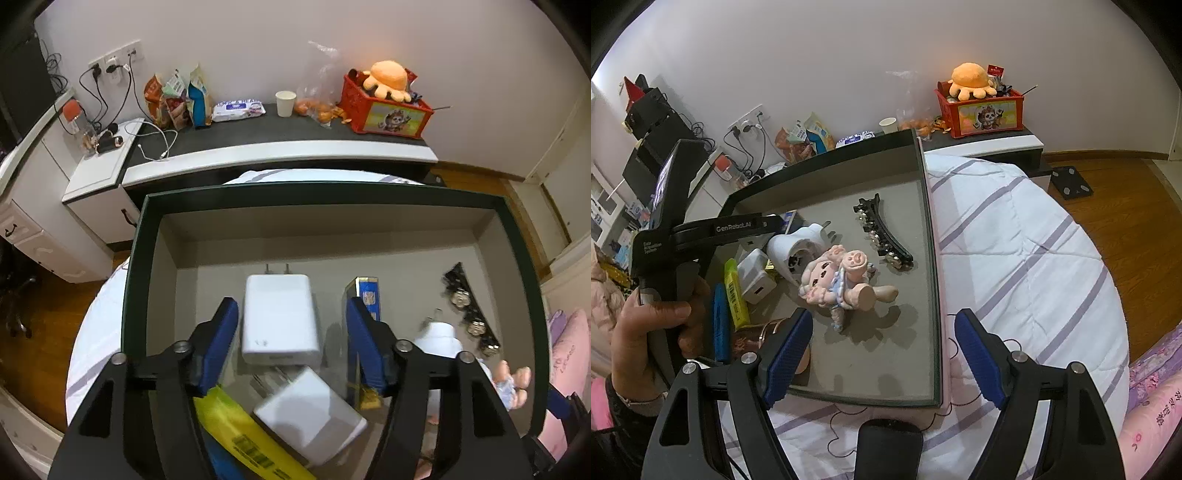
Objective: Organize rigid objects
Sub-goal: 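Carry the white plug into the pink box and release it, then lower the right gripper and grasp the black remote control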
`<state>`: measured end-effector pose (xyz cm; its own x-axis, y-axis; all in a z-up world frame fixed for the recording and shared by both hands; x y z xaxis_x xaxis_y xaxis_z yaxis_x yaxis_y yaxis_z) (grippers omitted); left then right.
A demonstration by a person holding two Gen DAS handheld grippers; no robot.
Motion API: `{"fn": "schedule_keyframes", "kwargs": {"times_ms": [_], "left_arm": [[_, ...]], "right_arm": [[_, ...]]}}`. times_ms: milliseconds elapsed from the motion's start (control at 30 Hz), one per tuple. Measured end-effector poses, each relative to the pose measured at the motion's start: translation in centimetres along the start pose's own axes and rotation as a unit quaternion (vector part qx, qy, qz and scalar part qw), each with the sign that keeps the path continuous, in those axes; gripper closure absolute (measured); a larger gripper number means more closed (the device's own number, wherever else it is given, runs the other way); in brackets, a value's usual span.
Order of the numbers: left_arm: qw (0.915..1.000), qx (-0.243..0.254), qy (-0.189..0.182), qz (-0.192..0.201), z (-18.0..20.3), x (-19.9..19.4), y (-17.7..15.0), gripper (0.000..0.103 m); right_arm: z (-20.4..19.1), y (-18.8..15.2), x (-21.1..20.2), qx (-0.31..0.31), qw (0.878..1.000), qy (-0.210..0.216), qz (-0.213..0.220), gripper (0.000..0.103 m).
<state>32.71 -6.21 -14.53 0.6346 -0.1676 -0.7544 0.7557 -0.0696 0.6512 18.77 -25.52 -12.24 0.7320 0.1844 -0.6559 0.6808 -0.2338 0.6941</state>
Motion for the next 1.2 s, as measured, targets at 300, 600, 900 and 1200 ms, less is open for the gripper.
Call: {"fn": "schedule_keyframes", "kwargs": {"times_ms": [300,600,900,1200], "left_arm": [[0.9923,0.017,0.038,0.117,0.3,-10.1,-0.1,0.004],[0.989,0.028,0.041,0.139,1.2,-17.6,-5.4,0.0],[0.989,0.003,0.044,0.141,1.3,-21.9,-12.1,0.0],[0.9911,-0.02,0.059,0.118,0.0,-22.2,-16.8,0.0]], "right_arm": [[-1.4,-0.5,-4.1,-0.011,1.0,0.003,0.026,0.022],[-3.9,-1.8,-9.2,-0.029,0.998,0.015,0.055,0.022],[-3.9,-5.7,-11.2,-0.037,0.999,0.011,0.038,0.022],[-2.3,-9.8,-8.8,-0.03,0.999,-0.016,-0.011,0.022]]}}
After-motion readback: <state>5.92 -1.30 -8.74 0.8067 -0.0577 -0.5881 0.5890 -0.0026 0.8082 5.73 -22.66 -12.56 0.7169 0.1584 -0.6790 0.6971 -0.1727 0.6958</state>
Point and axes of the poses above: each gripper's, at about its wrist camera, not at the fingertips, and x roughly the way its jaws point, z to its right, y to its top, the point moved 7 cm from there along x, roughly the way its jaws point, and after that the axes turned 14 degrees about z, right-handed, at the moved point
